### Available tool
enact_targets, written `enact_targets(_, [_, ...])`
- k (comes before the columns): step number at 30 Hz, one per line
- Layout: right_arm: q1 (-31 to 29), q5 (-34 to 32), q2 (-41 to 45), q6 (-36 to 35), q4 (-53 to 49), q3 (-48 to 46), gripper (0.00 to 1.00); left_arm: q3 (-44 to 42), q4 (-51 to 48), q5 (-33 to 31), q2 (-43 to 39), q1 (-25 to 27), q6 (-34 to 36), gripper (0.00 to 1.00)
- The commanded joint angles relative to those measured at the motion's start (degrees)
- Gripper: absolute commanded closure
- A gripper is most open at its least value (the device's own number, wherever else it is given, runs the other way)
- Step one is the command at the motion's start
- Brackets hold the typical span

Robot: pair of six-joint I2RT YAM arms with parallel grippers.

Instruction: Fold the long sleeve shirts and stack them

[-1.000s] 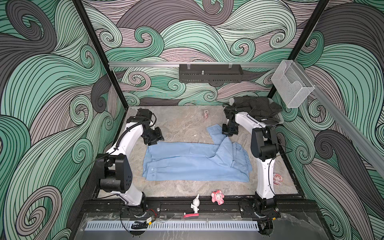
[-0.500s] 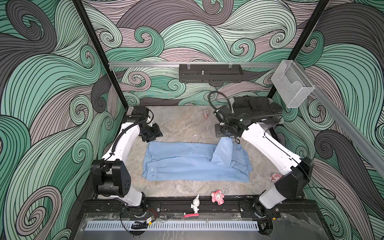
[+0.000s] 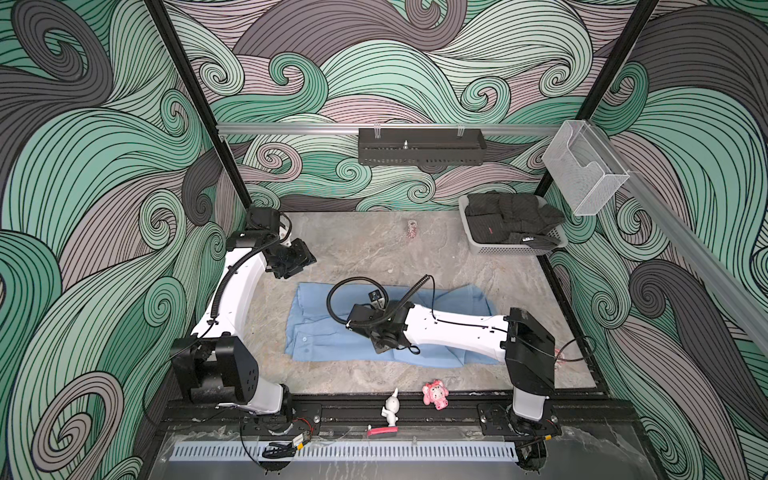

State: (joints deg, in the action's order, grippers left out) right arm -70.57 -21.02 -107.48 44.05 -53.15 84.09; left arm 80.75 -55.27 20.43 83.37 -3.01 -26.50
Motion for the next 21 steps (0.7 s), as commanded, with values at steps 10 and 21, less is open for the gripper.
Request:
enact_targets(10, [9.9,1.4,24.0,-6.4,7.6,-16.8,0.42,-6.7,0.3,6.2,-5.4,2.4,-3.1,0.48])
enact_targets(21, [34.5,27.2,13.9,-27.8,23.0,-21.1,0.43,-10.5,3.1,6.9,-5.5,7.0,-5.0,0.48])
